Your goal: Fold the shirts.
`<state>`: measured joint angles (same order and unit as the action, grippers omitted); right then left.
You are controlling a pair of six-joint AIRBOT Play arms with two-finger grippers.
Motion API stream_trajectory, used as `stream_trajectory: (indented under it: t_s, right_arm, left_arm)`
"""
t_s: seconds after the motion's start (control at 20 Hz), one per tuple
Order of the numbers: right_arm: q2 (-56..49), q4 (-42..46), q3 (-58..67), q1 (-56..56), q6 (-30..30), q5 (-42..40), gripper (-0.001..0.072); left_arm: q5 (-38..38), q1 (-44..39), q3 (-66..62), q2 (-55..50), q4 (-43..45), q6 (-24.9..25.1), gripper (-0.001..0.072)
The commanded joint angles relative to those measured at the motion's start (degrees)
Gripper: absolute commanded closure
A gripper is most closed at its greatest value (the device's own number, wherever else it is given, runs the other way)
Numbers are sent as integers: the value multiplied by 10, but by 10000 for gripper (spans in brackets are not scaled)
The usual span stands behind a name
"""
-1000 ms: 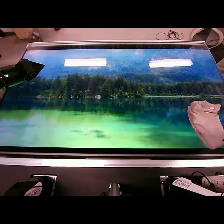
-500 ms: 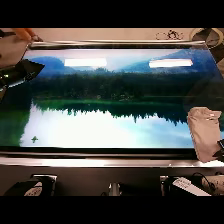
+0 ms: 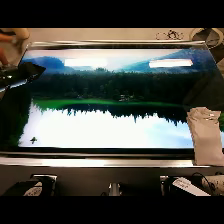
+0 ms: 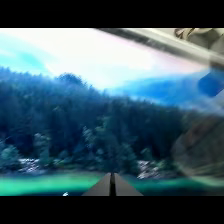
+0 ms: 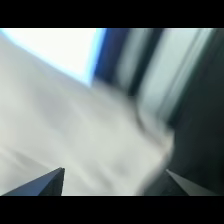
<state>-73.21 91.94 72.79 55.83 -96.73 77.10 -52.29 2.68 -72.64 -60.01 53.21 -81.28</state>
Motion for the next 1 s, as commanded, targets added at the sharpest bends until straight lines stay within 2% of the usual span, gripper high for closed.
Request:
stream_trajectory:
  t_s: [0.0,0.1,0.15,0.2,0.25,0.3,0.4,0.45,0.6,0.95]
  right_arm:
    - [0,-48,176,-126,60,-106,40]
    - [-1,-15,203,-306,76,-141,42]
    - [-12,18,203,-396,73,-120,43]
    - [-38,50,202,-477,33,-67,39]
    - [-76,18,202,-522,-6,5,35]
    - [-117,-56,202,-537,-6,68,34]
    - [-179,-149,202,-549,-12,130,33]
    - [-188,-141,202,-554,-20,127,33]
    - [-183,-91,202,-553,-40,112,34]
    - [-183,-88,202,-553,-40,129,41]
  left_arm:
    - [-75,-36,-64,-71,219,-60,688]
    - [-176,-93,-144,-167,439,-124,685]
    - [-218,-115,-170,-210,489,-124,673]
    - [-249,-130,-183,-245,487,-122,494]
    - [-289,-144,-183,-268,461,-122,66]
    - [-303,-155,-170,-275,432,-122,-8]
    - [-226,-169,-119,-246,404,-142,-8]
    - [-199,-169,-110,-234,404,-159,-8]
    - [-193,-167,-126,-232,416,-163,-9]
    - [-192,-167,-127,-243,419,-163,-9]
